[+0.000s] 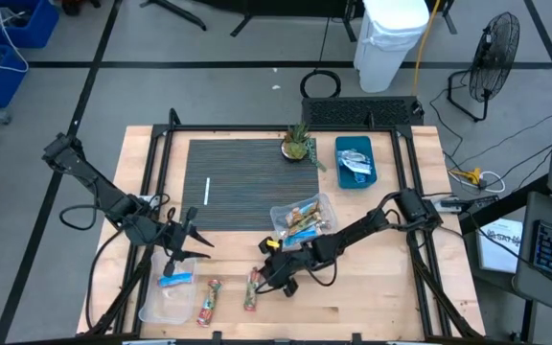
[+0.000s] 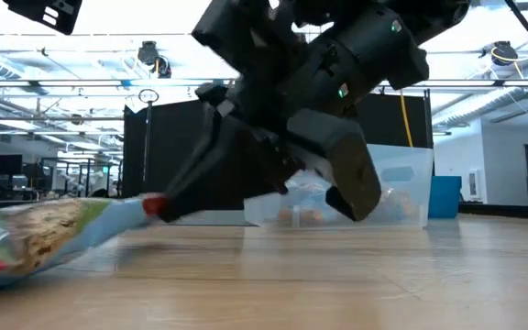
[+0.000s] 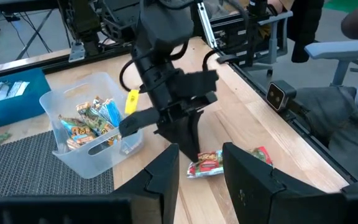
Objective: Pick and place Granola Bars by type
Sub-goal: Put the right red granola bar into the bottom transparent bin
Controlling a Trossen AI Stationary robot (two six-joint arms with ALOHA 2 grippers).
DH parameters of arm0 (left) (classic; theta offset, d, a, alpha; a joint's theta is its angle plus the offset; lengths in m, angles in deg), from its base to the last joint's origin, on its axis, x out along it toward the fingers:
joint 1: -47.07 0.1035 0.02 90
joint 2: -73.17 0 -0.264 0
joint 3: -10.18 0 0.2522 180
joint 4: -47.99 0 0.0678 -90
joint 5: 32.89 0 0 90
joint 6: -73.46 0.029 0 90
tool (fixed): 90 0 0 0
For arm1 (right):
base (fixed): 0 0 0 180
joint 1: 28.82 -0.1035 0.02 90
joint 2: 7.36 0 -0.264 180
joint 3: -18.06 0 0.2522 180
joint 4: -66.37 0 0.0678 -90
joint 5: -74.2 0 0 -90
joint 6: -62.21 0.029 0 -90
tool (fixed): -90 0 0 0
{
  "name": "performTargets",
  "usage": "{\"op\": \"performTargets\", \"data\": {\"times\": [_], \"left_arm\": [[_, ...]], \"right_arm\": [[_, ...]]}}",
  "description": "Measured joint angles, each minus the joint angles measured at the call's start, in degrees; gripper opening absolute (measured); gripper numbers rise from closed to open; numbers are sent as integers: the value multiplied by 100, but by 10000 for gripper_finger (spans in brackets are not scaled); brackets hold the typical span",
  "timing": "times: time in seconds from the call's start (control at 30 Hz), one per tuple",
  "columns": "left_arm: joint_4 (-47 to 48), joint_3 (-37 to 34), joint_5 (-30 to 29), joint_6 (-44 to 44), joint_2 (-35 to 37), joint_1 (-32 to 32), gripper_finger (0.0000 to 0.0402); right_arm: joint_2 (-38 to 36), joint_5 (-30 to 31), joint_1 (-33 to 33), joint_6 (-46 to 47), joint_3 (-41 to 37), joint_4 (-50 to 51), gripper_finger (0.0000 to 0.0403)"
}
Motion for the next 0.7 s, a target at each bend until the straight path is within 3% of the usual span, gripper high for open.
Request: {"op": "performTargets", "data": {"times": [0.53,0.7], "left_arm": [[-3,0,2,-235,-36,15,129],[-669,0,4,-190,-429,105,129]], "right_arm": [[-742,-323,-105,-527,-4,-986,0],[-871,-224,-86,-955,0,-1279,0]]}}
